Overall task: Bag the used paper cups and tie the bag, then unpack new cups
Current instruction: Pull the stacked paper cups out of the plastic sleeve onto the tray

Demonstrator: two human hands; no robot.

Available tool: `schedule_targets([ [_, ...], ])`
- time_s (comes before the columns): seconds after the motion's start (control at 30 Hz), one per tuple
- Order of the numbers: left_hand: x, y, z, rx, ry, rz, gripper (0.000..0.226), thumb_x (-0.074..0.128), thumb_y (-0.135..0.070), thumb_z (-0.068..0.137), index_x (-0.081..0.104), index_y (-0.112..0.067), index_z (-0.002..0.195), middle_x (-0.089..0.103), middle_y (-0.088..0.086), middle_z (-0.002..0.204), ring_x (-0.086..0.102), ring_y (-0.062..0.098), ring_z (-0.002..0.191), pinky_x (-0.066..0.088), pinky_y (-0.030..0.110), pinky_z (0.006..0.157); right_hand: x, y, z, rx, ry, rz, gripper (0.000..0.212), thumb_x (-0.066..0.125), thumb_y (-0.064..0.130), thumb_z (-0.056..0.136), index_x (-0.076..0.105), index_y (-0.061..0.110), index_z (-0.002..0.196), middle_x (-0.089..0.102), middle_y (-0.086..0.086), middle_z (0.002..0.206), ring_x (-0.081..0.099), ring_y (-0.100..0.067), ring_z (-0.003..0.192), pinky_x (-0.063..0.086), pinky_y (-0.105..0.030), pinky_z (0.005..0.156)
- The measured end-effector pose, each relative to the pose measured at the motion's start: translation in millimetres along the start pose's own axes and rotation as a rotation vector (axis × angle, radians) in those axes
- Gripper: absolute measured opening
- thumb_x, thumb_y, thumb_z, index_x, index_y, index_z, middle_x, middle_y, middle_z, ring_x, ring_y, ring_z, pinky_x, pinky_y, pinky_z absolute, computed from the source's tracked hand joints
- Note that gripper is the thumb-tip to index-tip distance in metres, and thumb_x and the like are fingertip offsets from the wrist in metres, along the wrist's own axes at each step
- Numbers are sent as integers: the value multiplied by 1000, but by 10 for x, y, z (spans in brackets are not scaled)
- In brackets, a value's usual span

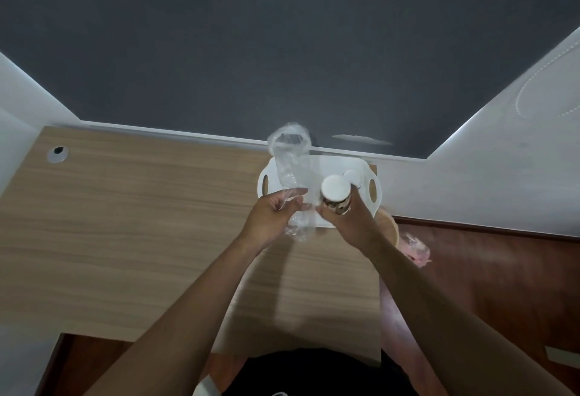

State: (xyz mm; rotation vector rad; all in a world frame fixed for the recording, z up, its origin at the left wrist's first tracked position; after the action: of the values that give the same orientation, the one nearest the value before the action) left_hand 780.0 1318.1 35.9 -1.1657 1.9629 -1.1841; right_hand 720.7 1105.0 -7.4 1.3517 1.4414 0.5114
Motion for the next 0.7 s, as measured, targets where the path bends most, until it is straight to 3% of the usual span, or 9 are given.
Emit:
schedule_targets([
  [0.07,-21,23,0,-2,-27,-19,28,64,-24,115,77,-22,140,88,4,115,84,25,102,66,32,65,-111,53,134,-32,-122,9,79,97,46,74,55,26,138,76,9,123,74,-15,115,61,-47,104],
  [0.13,-37,45,-15,2,-41,23,28,65,-25,115,77,-22,140,88,5,115,84,16,106,61,22,62,-224,196,230,-32,-250,42,71,96,42,76,55,25,132,76,8,120,74,-20,111,61,-46,99],
  [0.23,-41,85,-83,27,-41,62,28,64,-18,114,77,-13,138,85,10,117,77,-6,73,52,9,55,-374,306,354,69,-343,8,77,93,43,82,49,24,144,72,3,131,68,-25,116,50,-34,93],
  [0.27,-28,92,-110,35,-35,67,27,64,-16,114,77,-11,138,85,10,118,74,-8,69,52,9,55,-425,304,384,93,-351,0,79,92,44,83,49,23,146,71,1,132,67,-27,117,47,-33,92],
  [0.4,-46,152,-158,73,-6,103,26,71,-23,110,82,-19,133,85,-4,126,80,-5,98,57,9,68,-473,171,513,146,-312,29,86,94,47,80,48,25,149,68,6,131,66,-26,124,53,-38,99],
  [0.5,-80,149,-198,98,20,126,23,73,-23,109,84,-24,128,84,-14,127,78,-6,108,56,8,81,-443,61,536,171,-275,25,84,92,47,82,48,23,149,67,1,142,66,-29,130,54,-42,105],
  [0.6,-117,154,-229,82,28,160,22,72,-27,109,86,-29,127,82,-19,123,73,1,97,58,13,73,-441,4,535,182,-248,30,93,89,50,86,41,18,159,57,-5,156,60,-28,141,50,-35,106],
  [0.7,-190,210,-238,101,53,205,25,72,-23,110,85,-29,130,81,-17,125,69,-3,96,57,15,77,-485,5,499,186,-233,11,100,85,54,89,32,19,165,48,-8,164,55,-31,146,49,-45,117],
])
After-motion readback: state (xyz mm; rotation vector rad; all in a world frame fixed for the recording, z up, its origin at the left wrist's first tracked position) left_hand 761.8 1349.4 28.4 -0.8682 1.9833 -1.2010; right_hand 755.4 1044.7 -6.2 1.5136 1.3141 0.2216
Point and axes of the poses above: each hand's wrist, its own z-axis towards the middle knuckle, its own x-axis out of the palm, y = z × x, the point moved 1 cm from there along z, towards the middle knuckle
